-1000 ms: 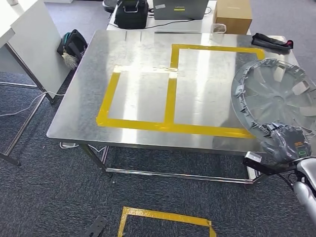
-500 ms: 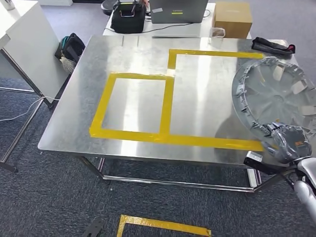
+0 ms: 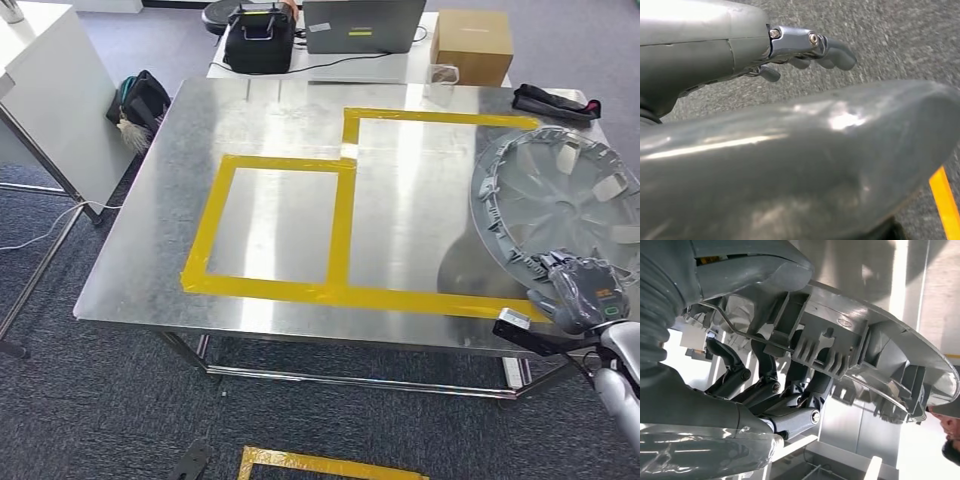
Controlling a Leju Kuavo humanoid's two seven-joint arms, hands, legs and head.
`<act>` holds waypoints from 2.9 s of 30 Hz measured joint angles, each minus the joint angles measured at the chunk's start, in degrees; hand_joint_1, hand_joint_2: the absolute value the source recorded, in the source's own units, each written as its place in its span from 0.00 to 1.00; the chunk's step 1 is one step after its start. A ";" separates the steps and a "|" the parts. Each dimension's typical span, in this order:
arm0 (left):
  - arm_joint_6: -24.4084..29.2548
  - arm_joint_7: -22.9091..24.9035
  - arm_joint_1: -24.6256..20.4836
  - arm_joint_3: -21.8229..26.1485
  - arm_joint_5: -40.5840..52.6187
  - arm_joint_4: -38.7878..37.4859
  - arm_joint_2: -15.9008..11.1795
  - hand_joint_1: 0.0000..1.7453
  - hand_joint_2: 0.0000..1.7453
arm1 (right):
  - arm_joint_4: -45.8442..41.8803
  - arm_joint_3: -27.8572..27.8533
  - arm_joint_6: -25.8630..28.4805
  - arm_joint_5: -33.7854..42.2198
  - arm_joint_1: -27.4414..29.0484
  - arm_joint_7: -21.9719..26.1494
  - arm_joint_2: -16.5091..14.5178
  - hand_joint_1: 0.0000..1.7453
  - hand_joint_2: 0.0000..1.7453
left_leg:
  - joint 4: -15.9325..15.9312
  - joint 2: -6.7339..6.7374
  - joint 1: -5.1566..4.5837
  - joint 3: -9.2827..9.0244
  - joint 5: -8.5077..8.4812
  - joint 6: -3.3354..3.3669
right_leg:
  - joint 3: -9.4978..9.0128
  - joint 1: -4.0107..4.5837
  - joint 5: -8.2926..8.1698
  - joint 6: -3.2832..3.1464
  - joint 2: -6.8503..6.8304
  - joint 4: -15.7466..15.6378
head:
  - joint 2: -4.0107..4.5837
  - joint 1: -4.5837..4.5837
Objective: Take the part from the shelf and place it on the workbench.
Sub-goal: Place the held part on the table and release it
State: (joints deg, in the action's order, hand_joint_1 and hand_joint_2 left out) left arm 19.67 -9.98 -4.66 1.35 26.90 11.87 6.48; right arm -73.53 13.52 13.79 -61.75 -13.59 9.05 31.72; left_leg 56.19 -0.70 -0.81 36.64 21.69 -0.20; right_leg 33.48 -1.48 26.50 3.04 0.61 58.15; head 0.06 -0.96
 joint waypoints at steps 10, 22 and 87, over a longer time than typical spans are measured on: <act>-0.26 0.87 -0.33 0.09 1.61 0.01 0.09 0.00 0.00 | 3.96 2.28 0.86 -3.81 -5.47 -0.69 -2.25 1.00 1.00 | -0.04 -0.25 -0.16 0.04 0.09 0.65 | -0.77 -0.14 -0.47 0.81 -0.17 -1.45 | 0.01 -0.01; -0.51 1.64 -0.89 0.08 2.88 0.01 0.24 0.00 0.00 | 9.53 8.91 1.17 -4.72 -12.28 -0.11 -8.61 1.00 1.00 | -0.04 -0.29 -0.08 0.00 -0.14 0.86 | -0.81 -0.05 -0.57 0.97 -0.26 -1.44 | 0.00 0.02; -0.10 0.95 -0.97 -0.15 6.26 0.02 -0.18 0.00 0.00 | 12.05 17.86 2.55 -1.02 -13.36 1.58 -11.20 0.00 0.00 | 0.38 -0.27 -0.41 -0.18 0.33 1.43 | -1.15 -0.37 -0.42 1.33 -0.23 -1.51 | 0.00 0.05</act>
State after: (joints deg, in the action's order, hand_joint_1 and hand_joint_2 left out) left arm 19.57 -9.03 -5.63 1.20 33.16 11.89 6.29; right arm -61.47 31.38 16.33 -62.77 -26.95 10.63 20.52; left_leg 56.57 -0.97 -1.22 36.46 22.02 1.23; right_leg 32.34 -1.85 26.09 4.37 0.38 56.65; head 0.06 -0.91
